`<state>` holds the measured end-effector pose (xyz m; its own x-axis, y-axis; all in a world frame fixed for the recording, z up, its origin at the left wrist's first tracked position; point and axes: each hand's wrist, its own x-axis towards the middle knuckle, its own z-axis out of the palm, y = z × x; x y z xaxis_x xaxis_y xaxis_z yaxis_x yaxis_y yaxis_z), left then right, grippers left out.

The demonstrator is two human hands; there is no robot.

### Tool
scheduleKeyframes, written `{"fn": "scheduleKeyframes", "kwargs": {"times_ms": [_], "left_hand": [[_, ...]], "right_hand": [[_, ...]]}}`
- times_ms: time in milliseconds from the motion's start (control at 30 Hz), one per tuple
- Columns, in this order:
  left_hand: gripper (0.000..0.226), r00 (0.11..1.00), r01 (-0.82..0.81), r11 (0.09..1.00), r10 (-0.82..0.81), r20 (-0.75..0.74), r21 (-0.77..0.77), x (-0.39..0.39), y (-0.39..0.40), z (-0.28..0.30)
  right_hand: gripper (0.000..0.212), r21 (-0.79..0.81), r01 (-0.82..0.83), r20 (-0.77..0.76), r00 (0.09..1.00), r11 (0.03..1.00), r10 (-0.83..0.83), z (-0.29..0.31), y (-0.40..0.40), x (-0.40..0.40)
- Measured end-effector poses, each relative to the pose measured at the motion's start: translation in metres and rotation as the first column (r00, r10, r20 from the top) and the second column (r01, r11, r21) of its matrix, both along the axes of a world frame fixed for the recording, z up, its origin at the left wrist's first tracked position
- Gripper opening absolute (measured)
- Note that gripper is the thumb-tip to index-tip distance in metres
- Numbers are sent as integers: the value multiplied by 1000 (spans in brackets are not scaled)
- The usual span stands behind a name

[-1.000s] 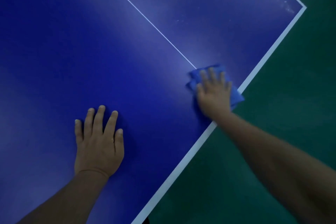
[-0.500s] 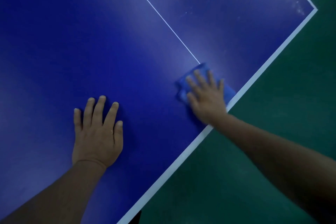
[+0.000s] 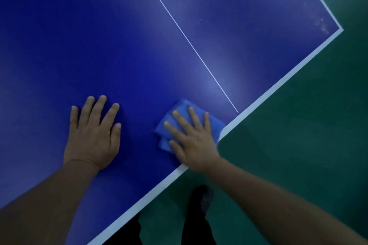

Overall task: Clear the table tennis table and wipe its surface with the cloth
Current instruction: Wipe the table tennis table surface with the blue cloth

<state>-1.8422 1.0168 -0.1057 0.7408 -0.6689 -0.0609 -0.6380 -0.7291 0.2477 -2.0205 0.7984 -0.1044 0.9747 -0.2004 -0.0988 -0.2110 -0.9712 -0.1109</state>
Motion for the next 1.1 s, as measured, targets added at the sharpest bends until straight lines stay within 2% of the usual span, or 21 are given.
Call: {"fn": "scheduleKeyframes", "kwargs": {"times_ms": [100, 167, 200, 233, 267, 333, 400, 467, 533, 633, 700, 767, 800, 833, 867, 900, 933, 967, 1000, 1033, 1100], "left_hand": [[60, 1000, -13, 1000, 13, 18, 22, -1, -2, 1], [59, 998, -37, 998, 35, 47, 41, -5, -2, 2], [60, 998, -35, 998, 32, 48, 50, -4, -2, 2], [60, 999, -21, 997, 18, 42, 68, -1, -2, 1], [60, 999, -16, 996, 12, 49, 90, 0, -2, 2], [61, 997, -41, 993, 33, 75, 111, -3, -4, 5], [62, 993, -90, 989, 80, 91, 116, -14, -13, 11], [62, 988, -138, 987, 132, 80, 78, -30, -36, 18], [60, 976, -208, 978, 207, 66, 16, -46, -70, 24], [59, 938, -344, 938, 345, 19, -50, -71, -128, 23], [60, 904, -428, 902, 427, -25, -65, -82, -164, 18], [62, 870, -494, 867, 491, -51, -65, -87, -194, 13], [64, 850, -527, 848, 525, -50, -64, -88, -205, 10], [65, 826, -564, 824, 562, -38, -59, -88, -212, 7], [66, 799, -601, 798, 601, -18, -56, -88, -217, 5], [67, 776, -630, 774, 631, 0, -53, -88, -220, 2], [68, 761, -647, 761, 648, 12, -45, -88, -221, 0], [68, 761, -647, 762, 648, 18, -31, -88, -222, -1], [69, 770, -637, 771, 637, 15, -14, -86, -223, -3], [68, 778, -629, 778, 629, 8, 3, -85, -223, -4], [68, 778, -628, 778, 628, -8, 25, -85, -224, -4]], "right_hand": [[54, -26, 249, -37, 968, 968, -250, 2, -64, 29], [56, -21, 365, -62, 929, 931, -365, 1, -62, 55], [56, -32, 322, -57, 945, 946, -323, 0, -45, 62], [57, -19, 212, -41, 976, 977, -213, -1, -22, 63], [55, 19, 40, -24, 999, 999, -40, -3, 2, 57], [52, 88, -240, 15, 971, 967, 240, -4, 36, 28], [49, 127, -327, 66, 945, 937, 321, -4, 28, 4], [48, 106, -341, 84, 939, 934, 333, -7, -20, -3], [50, 46, -249, 44, 968, 967, 247, -10, -94, 3], [56, -60, 111, 8, 994, 992, -111, -4, -227, 30], [56, 18, 409, -22, 912, 912, -409, 7, -285, 50], [55, 60, 564, -36, 826, 823, -563, 8, -282, 63], [54, 44, 521, -3, 853, 853, -521, 7, -261, 64], [53, 43, 378, 55, 923, 925, -380, 3, -233, 59], [53, 43, 138, 87, 986, 989, -142, -1, -203, 47], [52, 40, -149, 87, 986, 988, 145, -4, -179, 29], [51, 31, -353, 65, 934, 935, 351, -8, -172, 13], [51, 23, -434, 60, 900, 901, 432, -10, -186, 11], [51, 11, -409, 79, 910, 912, 407, -12, -215, 20], [53, -29, -280, 101, 954, 959, 282, -13, -251, 31], [56, -62, 106, 58, 993, 992, -102, -12, -332, 50]]}}
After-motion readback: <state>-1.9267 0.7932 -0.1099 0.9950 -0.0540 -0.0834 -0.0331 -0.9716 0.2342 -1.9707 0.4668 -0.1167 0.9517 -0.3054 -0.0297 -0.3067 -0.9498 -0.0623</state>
